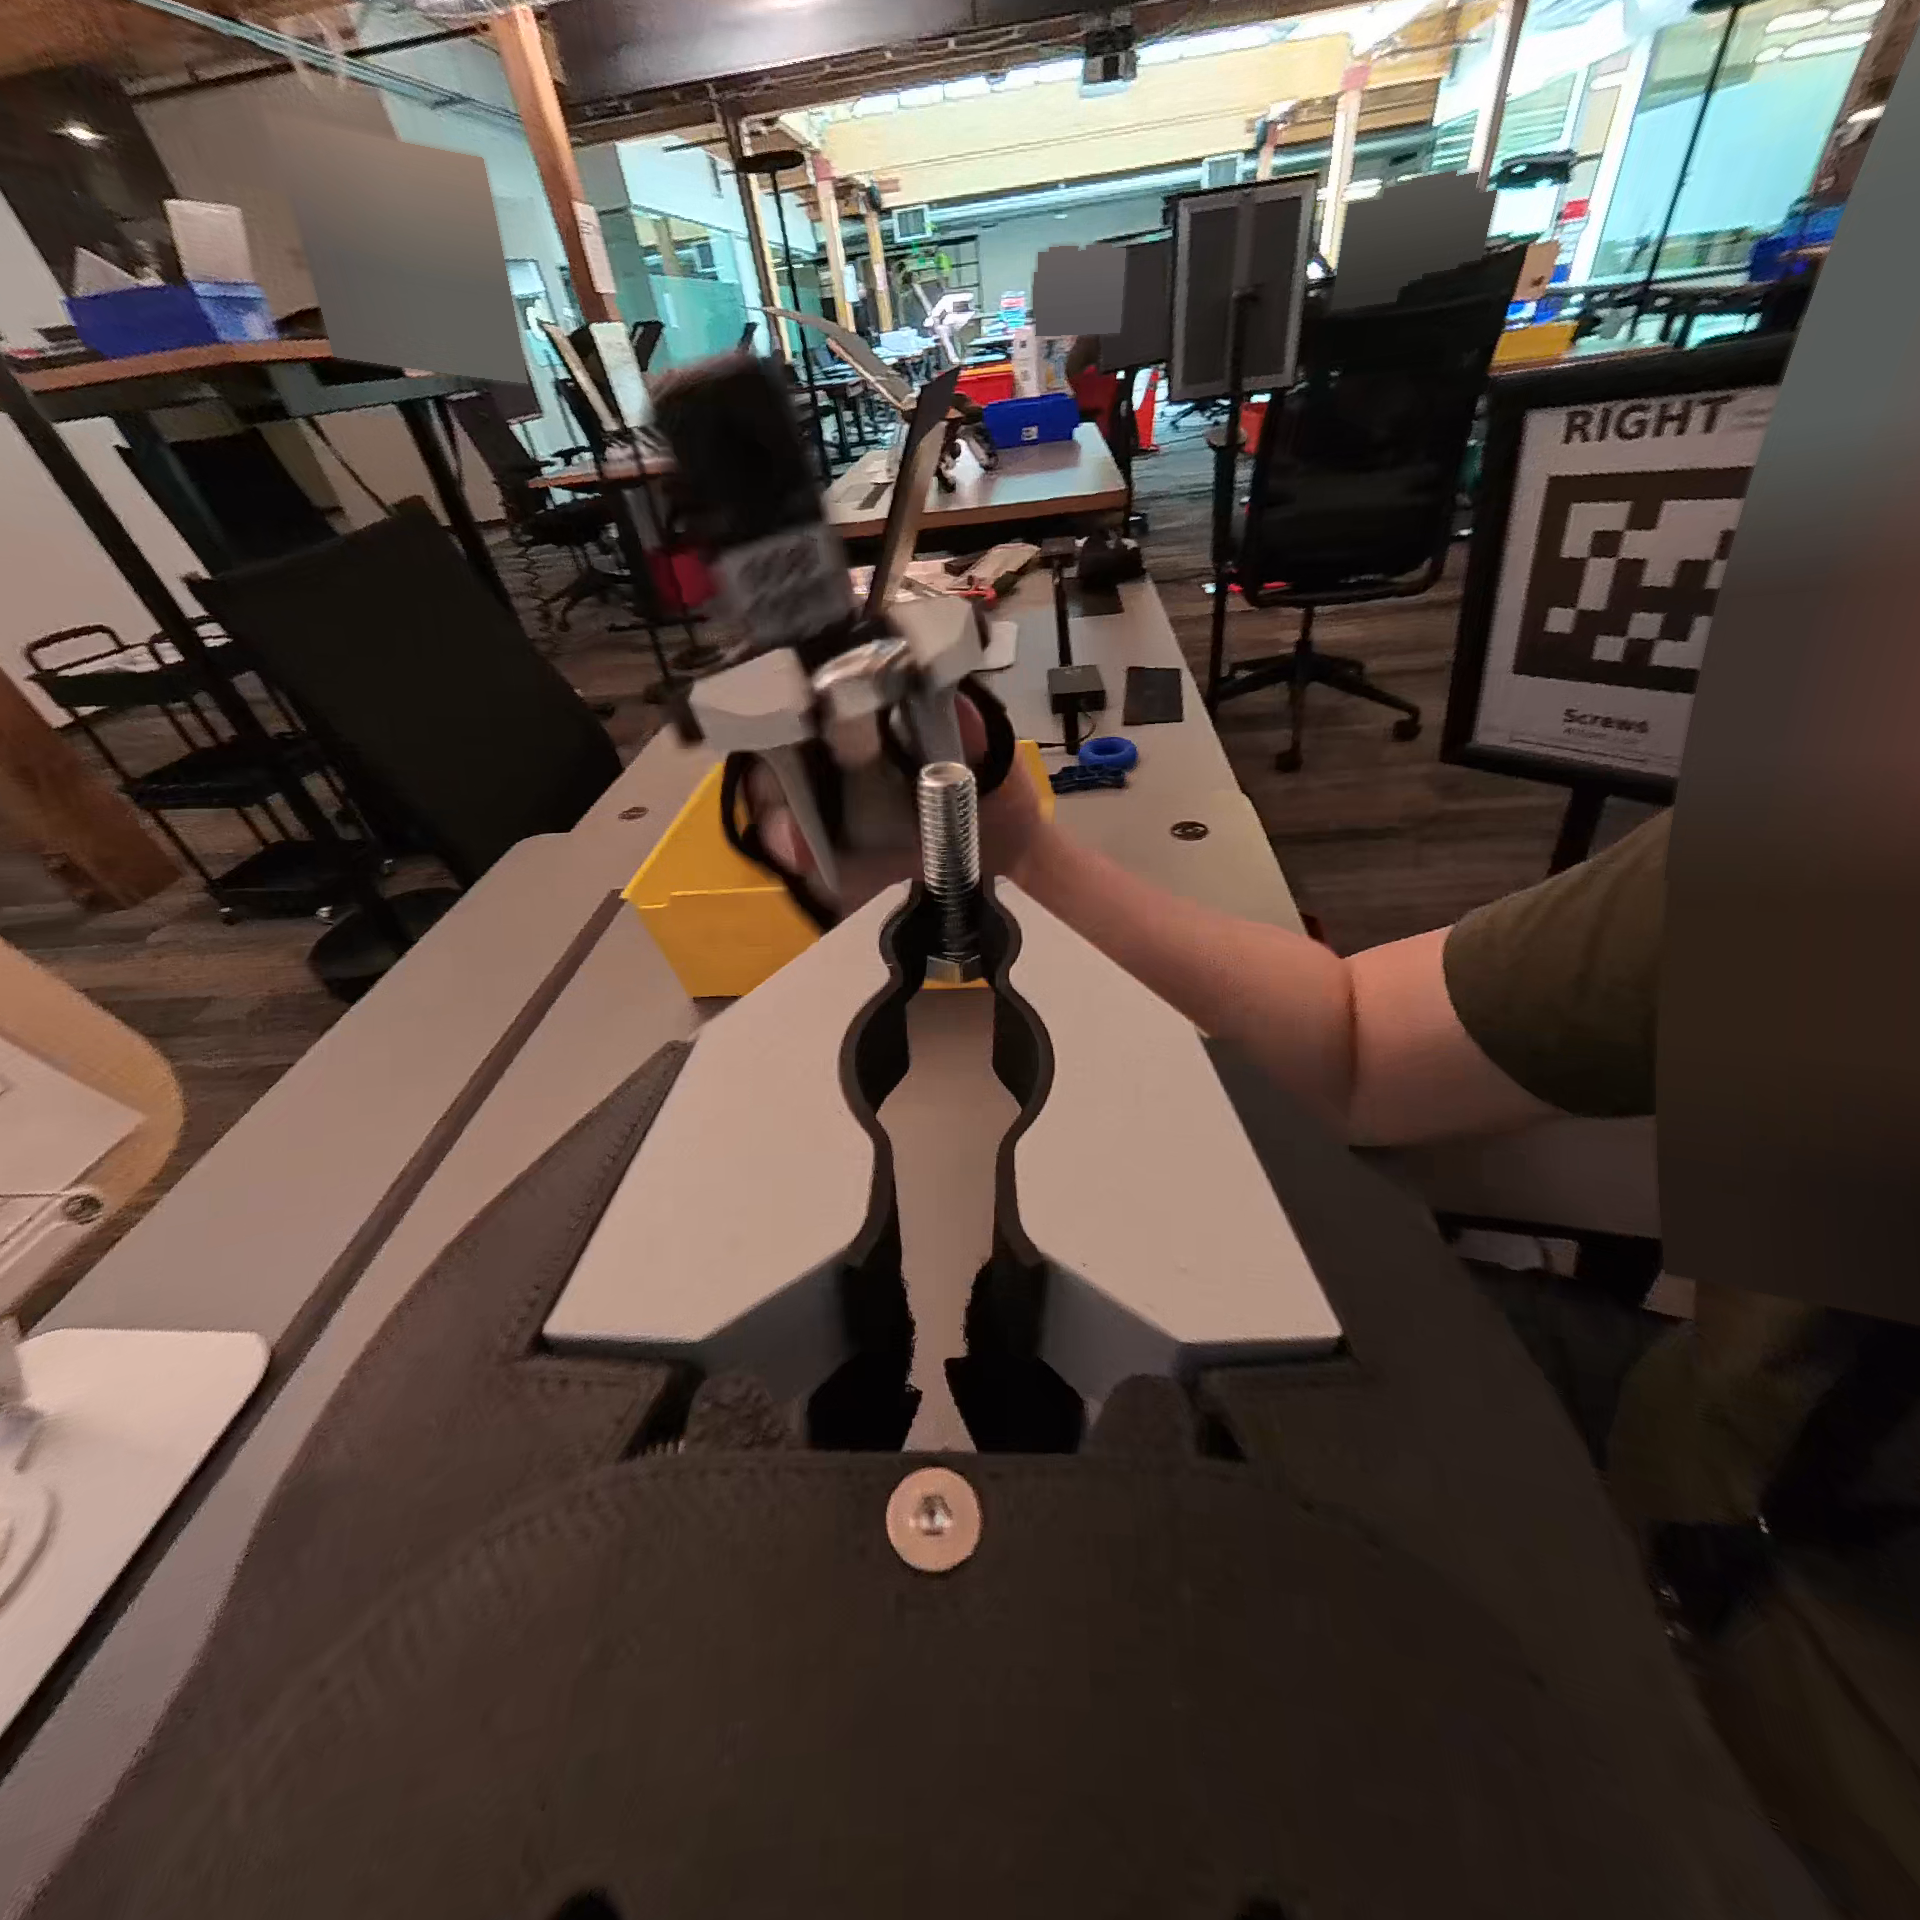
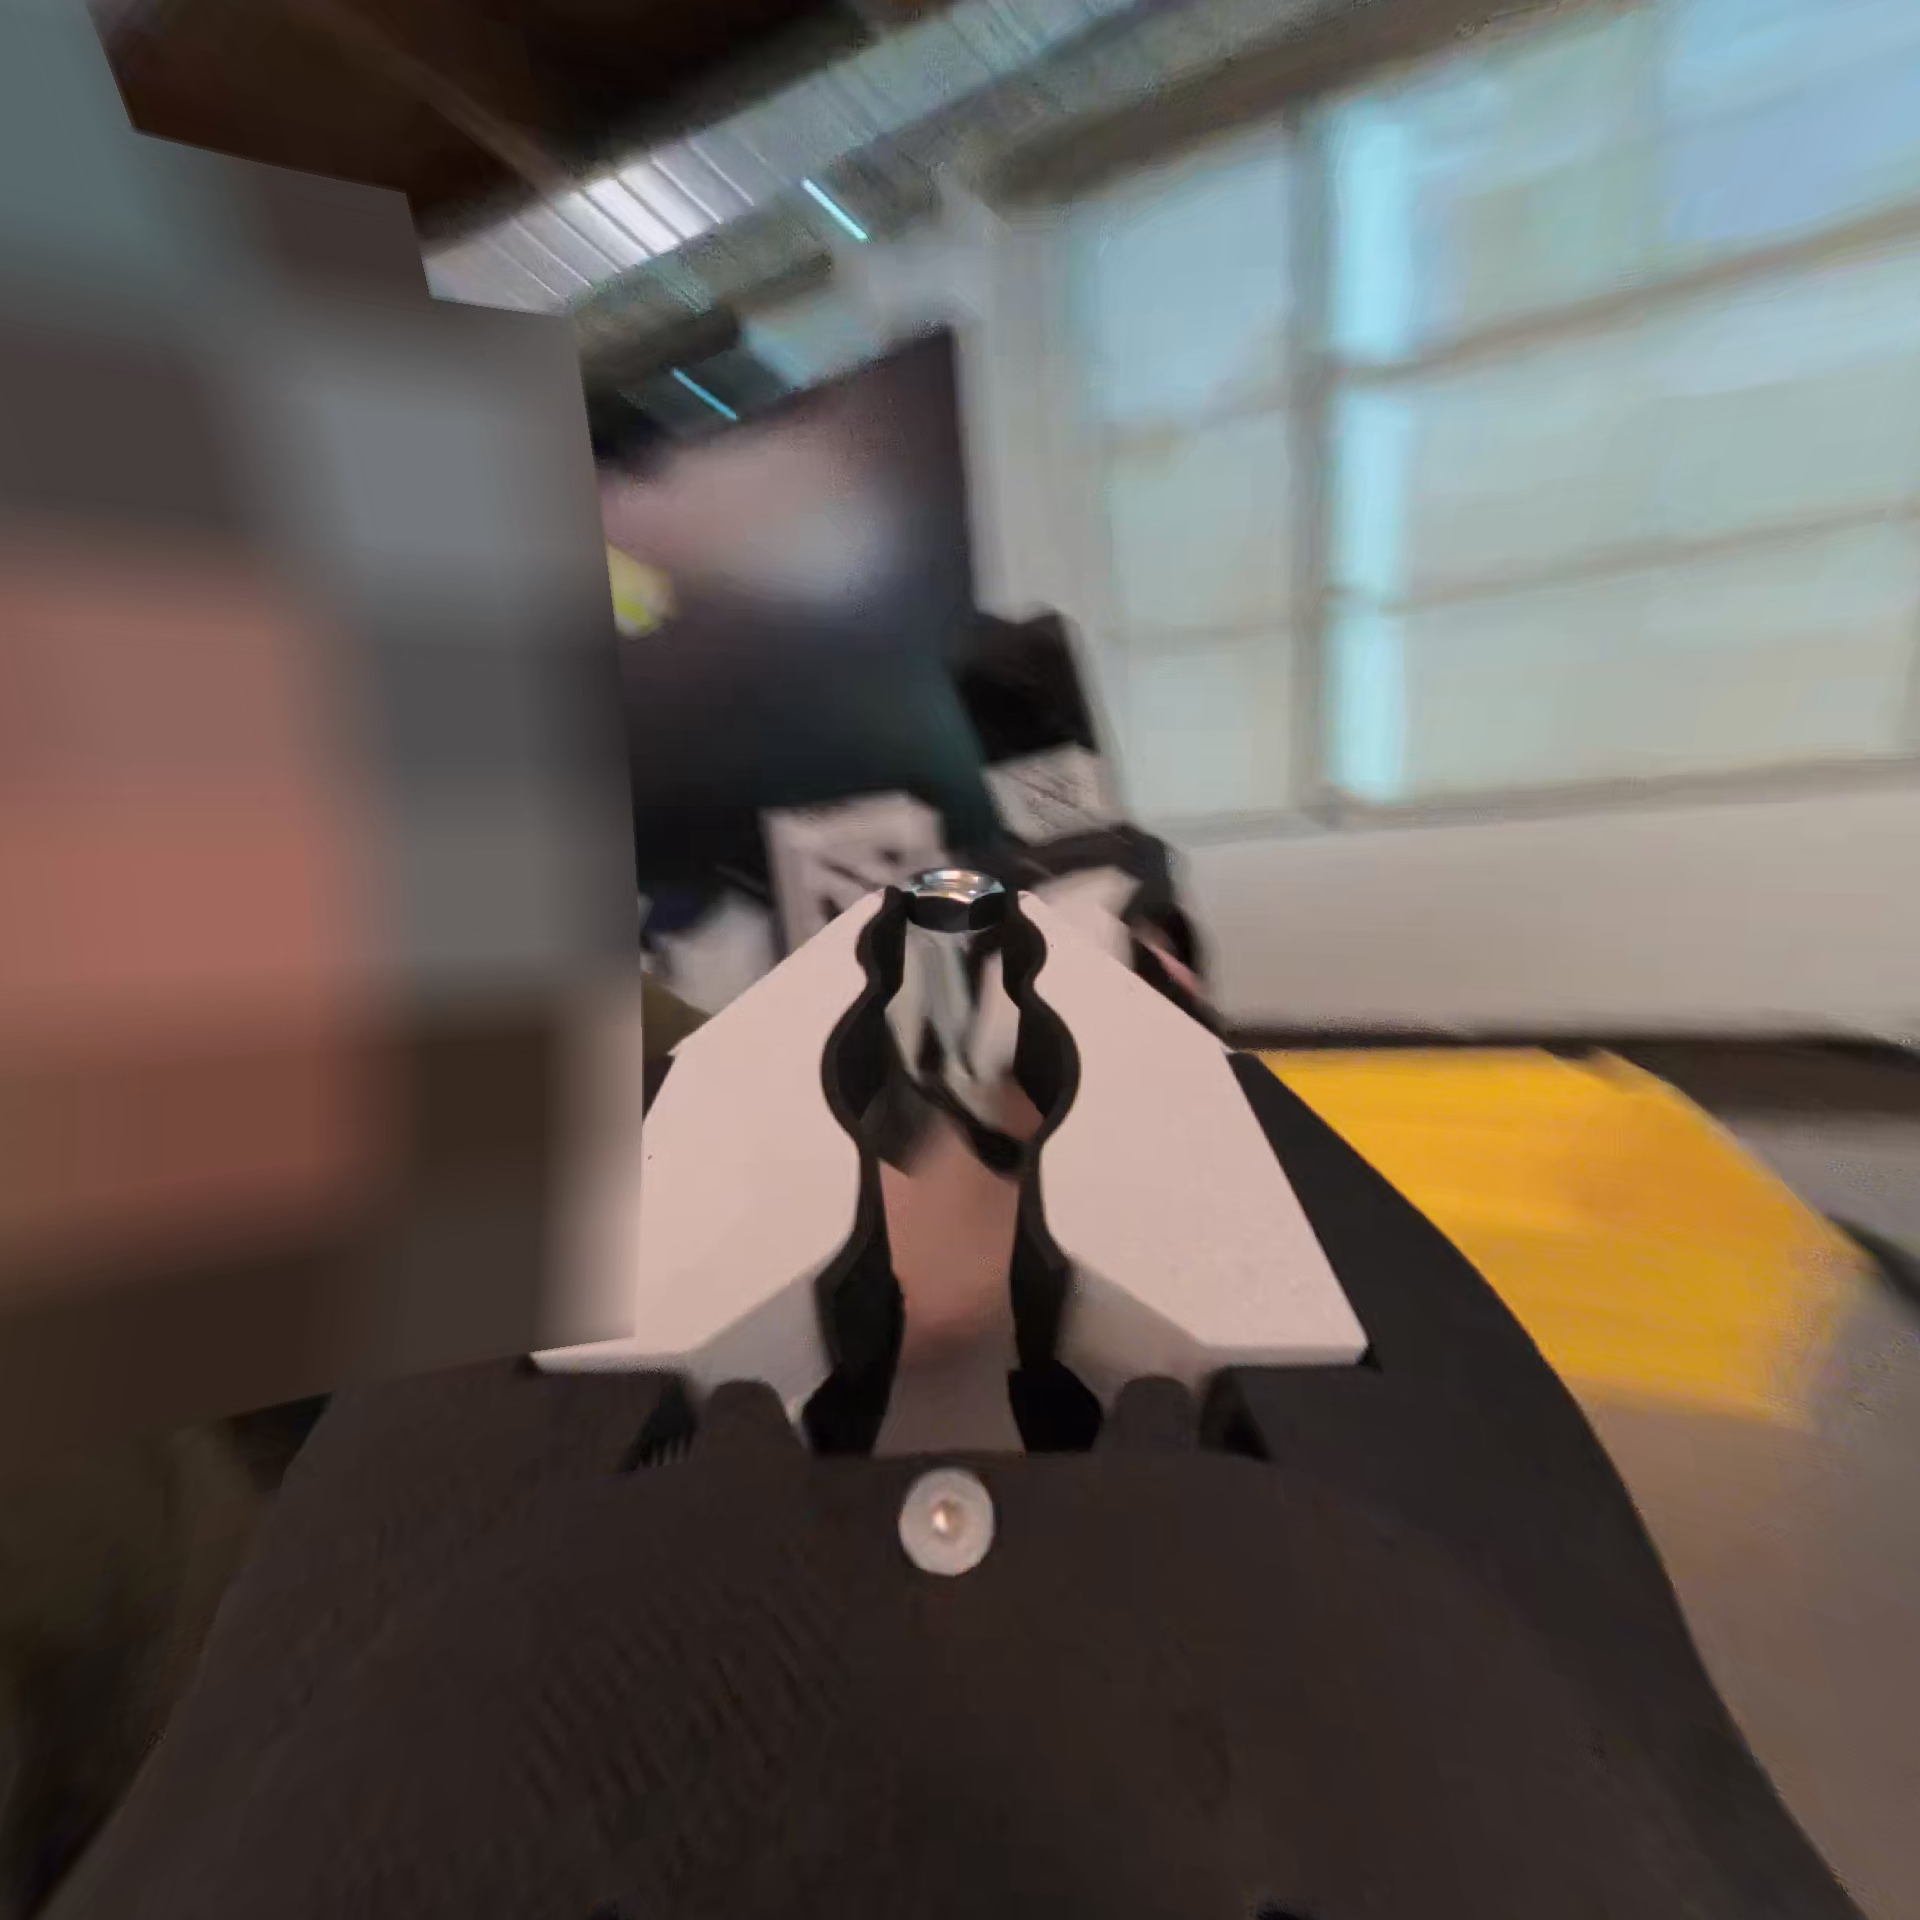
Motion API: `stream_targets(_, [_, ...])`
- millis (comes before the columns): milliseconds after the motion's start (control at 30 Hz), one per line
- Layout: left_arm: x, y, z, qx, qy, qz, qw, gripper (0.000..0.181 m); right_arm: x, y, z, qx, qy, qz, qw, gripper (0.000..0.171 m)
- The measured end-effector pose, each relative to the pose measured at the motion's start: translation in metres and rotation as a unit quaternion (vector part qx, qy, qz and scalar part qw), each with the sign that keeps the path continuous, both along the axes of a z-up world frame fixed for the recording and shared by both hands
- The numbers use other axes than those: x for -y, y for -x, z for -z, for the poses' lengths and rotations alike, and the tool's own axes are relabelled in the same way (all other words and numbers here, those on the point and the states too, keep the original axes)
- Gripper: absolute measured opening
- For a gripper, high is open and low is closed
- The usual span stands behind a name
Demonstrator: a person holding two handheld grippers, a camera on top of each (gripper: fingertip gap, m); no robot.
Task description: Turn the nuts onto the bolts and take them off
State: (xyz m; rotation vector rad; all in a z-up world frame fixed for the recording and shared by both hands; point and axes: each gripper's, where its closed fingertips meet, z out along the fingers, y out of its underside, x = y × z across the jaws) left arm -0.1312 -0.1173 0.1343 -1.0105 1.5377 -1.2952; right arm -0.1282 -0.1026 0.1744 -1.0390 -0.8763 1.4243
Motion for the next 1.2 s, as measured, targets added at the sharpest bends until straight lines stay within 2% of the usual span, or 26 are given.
stream_targets(33, [-0.002, 0.002, -0.002, 0.002, -0.006, -0.009, 1.000, 0.007, -0.011, -0.012, 0.008, 0.083, -0.009, 0.106, 0.991, 0.017])
stream_targets(67, [-0.004, 0.005, -0.004, 0.004, -0.012, -0.018, 1.000, 0.007, -0.017, -0.036, 0.015, 0.157, -0.024, 0.219, 0.963, 0.017])
stream_targets(100, [-0.005, 0.008, -0.006, 0.006, -0.017, -0.024, 1.000, 0.007, -0.023, -0.074, 0.021, 0.222, -0.024, 0.343, 0.912, 0.017])
stream_targets(167, [-0.007, 0.011, -0.008, 0.006, -0.026, -0.035, 0.999, 0.007, -0.011, -0.179, 0.052, 0.360, 0.045, 0.555, 0.749, 0.017])
stream_targets(200, [-0.008, 0.012, -0.008, 0.005, -0.030, -0.040, 0.999, 0.007, 0.010, -0.228, 0.077, 0.414, 0.107, 0.605, 0.672, 0.018])
stream_targets(233, [-0.009, 0.012, -0.008, 0.003, -0.034, -0.044, 0.998, 0.007, 0.033, -0.265, 0.104, 0.445, 0.175, 0.624, 0.618, 0.018])
stream_targets(267, [-0.010, 0.012, -0.007, 0.001, -0.036, -0.047, 0.998, 0.007, 0.052, -0.293, 0.127, 0.447, 0.241, 0.628, 0.590, 0.018])
stream_targets(333, [-0.009, 0.011, -0.005, -0.005, -0.034, -0.044, 0.998, 0.007, 0.072, -0.330, 0.170, 0.402, 0.372, 0.615, 0.568, 0.018])
stream_targets(400, [-0.008, 0.009, -0.003, -0.009, -0.032, -0.042, 0.999, 0.007, 0.084, -0.360, 0.215, 0.384, 0.471, 0.593, 0.528, 0.018])
stream_targets(500, [-0.006, 0.007, 0.001, -0.016, -0.034, -0.039, 0.999, 0.007, 0.085, -0.372, 0.269, 0.386, 0.538, 0.531, 0.529, 0.018])
stream_targets(600, [-0.007, 0.005, 0.003, -0.021, -0.037, -0.042, 0.998, 0.007, 0.084, -0.381, 0.295, 0.384, 0.572, 0.514, 0.511, 0.019])
stream_targets(633, [-0.008, 0.005, 0.004, -0.022, -0.036, -0.044, 0.998, 0.007, 0.081, -0.382, 0.295, 0.375, 0.574, 0.515, 0.514, 0.021])
stream_targets(667, [-0.009, 0.004, 0.004, -0.022, -0.035, -0.046, 0.998, 0.007, 0.077, -0.385, 0.292, 0.359, 0.574, 0.526, 0.515, 0.032])
stream_targets(733, [-0.012, 0.003, 0.005, -0.023, -0.033, -0.049, 0.998, 0.007, 0.069, -0.385, 0.271, 0.323, 0.565, 0.547, 0.527, 0.034])
stream_targets(833, [-0.015, 0.000, 0.009, -0.029, -0.031, -0.056, 0.998, 0.007, 0.049, -0.381, 0.207, 0.302, 0.466, 0.618, 0.557, 0.034])
stream_targets(900, [-0.016, -0.003, 0.011, -0.034, -0.025, -0.057, 0.997, 0.007, 0.024, -0.358, 0.133, 0.280, 0.318, 0.671, 0.608, 0.037])
stream_targets(967, [-0.017, -0.007, 0.015, -0.038, -0.016, -0.055, 0.998, 0.007, 0.004, -0.298, 0.045, 0.218, 0.120, 0.678, 0.691, 0.044])
stream_targets(1000, [-0.018, -0.009, 0.017, -0.041, -0.009, -0.053, 0.998, 0.007, 0.002, -0.250, 0.009, 0.179, 0.024, 0.636, 0.750, 0.046])
stream_targets(1033, [-0.018, -0.011, 0.018, -0.043, -0.002, -0.052, 0.998, 0.007, 0.009, -0.196, -0.017, 0.147, -0.055, 0.561, 0.813, 0.045])
stream_targets(1067, [-0.019, -0.012, 0.019, -0.044, 0.004, -0.050, 0.998, 0.007, 0.020, -0.144, -0.028, 0.130, -0.104, 0.464, 0.870, 0.042])
stream_targets(1100, [-0.020, -0.013, 0.020, -0.045, 0.010, -0.049, 0.998, 0.007, 0.031, -0.101, -0.030, 0.122, -0.121, 0.367, 0.914, 0.037])
stream_targets(1133, [-0.021, -0.013, 0.021, -0.045, 0.015, -0.048, 0.998, 0.007, 0.034, -0.071, -0.028, 0.121, -0.113, 0.299, 0.940, 0.037])
stream_targets(1200, [-0.021, -0.013, 0.019, -0.043, 0.022, -0.045, 0.998, 0.007, 0.020, -0.034, -0.011, 0.150, -0.094, 0.247, 0.953, 0.038])
